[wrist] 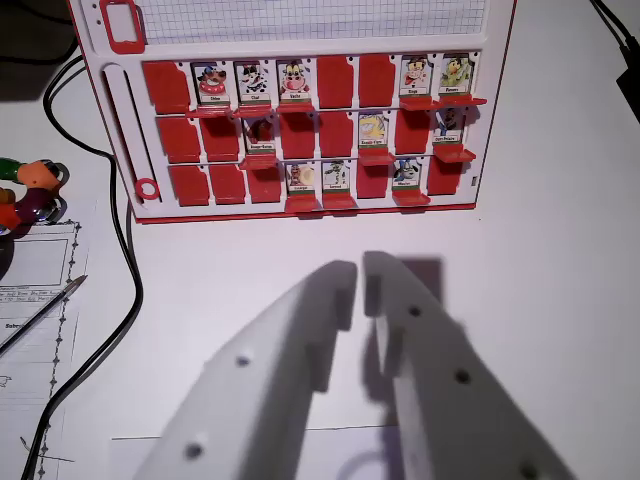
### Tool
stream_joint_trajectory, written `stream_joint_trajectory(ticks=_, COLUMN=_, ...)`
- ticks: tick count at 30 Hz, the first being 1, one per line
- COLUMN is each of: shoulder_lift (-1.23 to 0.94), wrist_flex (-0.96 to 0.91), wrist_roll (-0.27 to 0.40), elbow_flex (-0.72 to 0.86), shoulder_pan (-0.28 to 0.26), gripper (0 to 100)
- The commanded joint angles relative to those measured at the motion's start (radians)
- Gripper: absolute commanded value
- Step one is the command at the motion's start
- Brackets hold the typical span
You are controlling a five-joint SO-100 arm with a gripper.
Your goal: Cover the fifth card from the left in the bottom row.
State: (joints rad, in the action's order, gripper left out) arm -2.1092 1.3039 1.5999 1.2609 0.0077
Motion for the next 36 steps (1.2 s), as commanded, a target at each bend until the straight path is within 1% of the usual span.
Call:
stream_joint_trajectory(ticks=1, shoulder_lift=-0.018, wrist_flex=-0.012, wrist_roll=-0.003, elbow_flex=-0.037, shoulder_pan=-0.005, gripper=0)
stream_joint_trajectory(ticks=6, shoulder_lift=-0.04, wrist_flex=-0.031, wrist_roll=-0.008, elbow_flex=0.066, shoulder_pan=-0.011, gripper=0)
stream_joint_trajectory(ticks=10, shoulder_lift=-0.097, wrist_flex=-0.178, wrist_roll=-0.003, elbow_flex=0.258, shoulder_pan=0.009, gripper=0)
stream_joint_trajectory(ticks=14, shoulder_lift=-0.11, wrist_flex=-0.239, wrist_roll=-0.002, elbow_flex=0.362, shoulder_pan=0.02, gripper=0)
stream_joint_trajectory(ticks=18, shoulder_lift=-0.127, wrist_flex=-0.341, wrist_roll=-0.005, elbow_flex=0.5, shoulder_pan=0.055, gripper=0)
stream_joint_trajectory(ticks=24, shoulder_lift=-0.104, wrist_flex=-0.497, wrist_roll=0.023, elbow_flex=0.675, shoulder_pan=0.1, gripper=0)
stream_joint_trajectory(ticks=30, shoulder_lift=-0.018, wrist_flex=-0.675, wrist_roll=0.034, elbow_flex=0.793, shoulder_pan=0.126, gripper=0)
stream_joint_trajectory(ticks=36, shoulder_lift=0.143, wrist_flex=-0.828, wrist_roll=0.032, elbow_flex=0.816, shoulder_pan=0.133, gripper=0)
